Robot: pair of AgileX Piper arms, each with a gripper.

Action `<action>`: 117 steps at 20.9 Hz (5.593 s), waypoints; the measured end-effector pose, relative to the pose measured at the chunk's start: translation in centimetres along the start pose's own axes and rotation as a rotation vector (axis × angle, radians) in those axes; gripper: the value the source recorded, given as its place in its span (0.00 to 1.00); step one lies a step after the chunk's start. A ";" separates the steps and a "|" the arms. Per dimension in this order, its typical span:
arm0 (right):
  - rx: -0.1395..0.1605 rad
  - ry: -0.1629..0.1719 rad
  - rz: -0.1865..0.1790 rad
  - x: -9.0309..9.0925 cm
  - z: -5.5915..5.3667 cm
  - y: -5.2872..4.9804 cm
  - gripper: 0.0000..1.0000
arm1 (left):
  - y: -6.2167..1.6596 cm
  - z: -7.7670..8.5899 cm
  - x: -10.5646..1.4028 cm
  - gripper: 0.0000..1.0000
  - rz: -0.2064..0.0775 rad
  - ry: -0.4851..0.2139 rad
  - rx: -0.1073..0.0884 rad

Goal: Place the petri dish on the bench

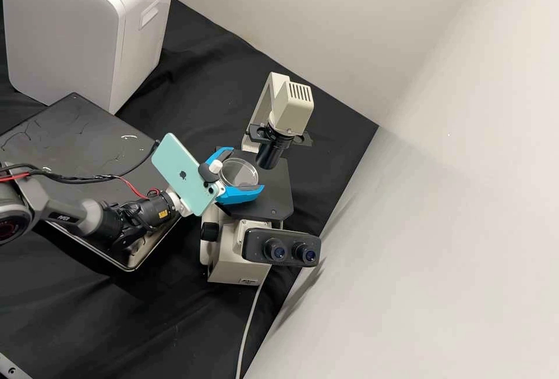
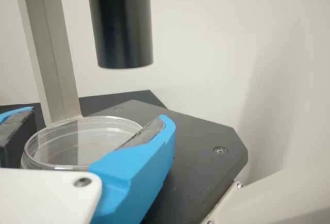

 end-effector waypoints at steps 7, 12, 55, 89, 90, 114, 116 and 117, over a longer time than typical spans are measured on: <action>0.018 0.032 0.025 -0.6 -0.7 0.7 0.00 | 0.00 0.0 0.0 1.00 0.000 0.000 0.000; 0.019 0.035 0.020 -1.2 -0.8 0.5 0.00 | 0.00 0.0 0.0 1.00 0.000 0.000 0.000; 0.020 0.210 -0.220 -7.8 -6.2 -8.9 0.00 | 0.00 0.0 0.0 1.00 0.000 0.001 0.000; -0.029 0.115 -0.265 -7.3 -2.7 -11.4 1.00 | 0.00 -0.1 0.0 1.00 0.000 0.006 0.000; -0.034 0.114 -0.266 -7.3 -2.7 -11.4 1.00 | 0.00 -0.1 0.0 1.00 0.000 0.006 0.000; -0.051 0.123 -0.253 -8.6 -3.0 -10.5 1.00 | 0.00 -0.1 0.0 1.00 0.000 0.006 0.000; -0.049 0.141 -0.242 -9.5 -3.1 -10.1 1.00 | 0.00 -0.1 0.0 1.00 0.000 0.006 -0.001; -0.046 0.149 -0.239 -10.0 -3.2 -9.8 1.00 | 0.00 -0.1 0.0 1.00 0.000 0.006 -0.001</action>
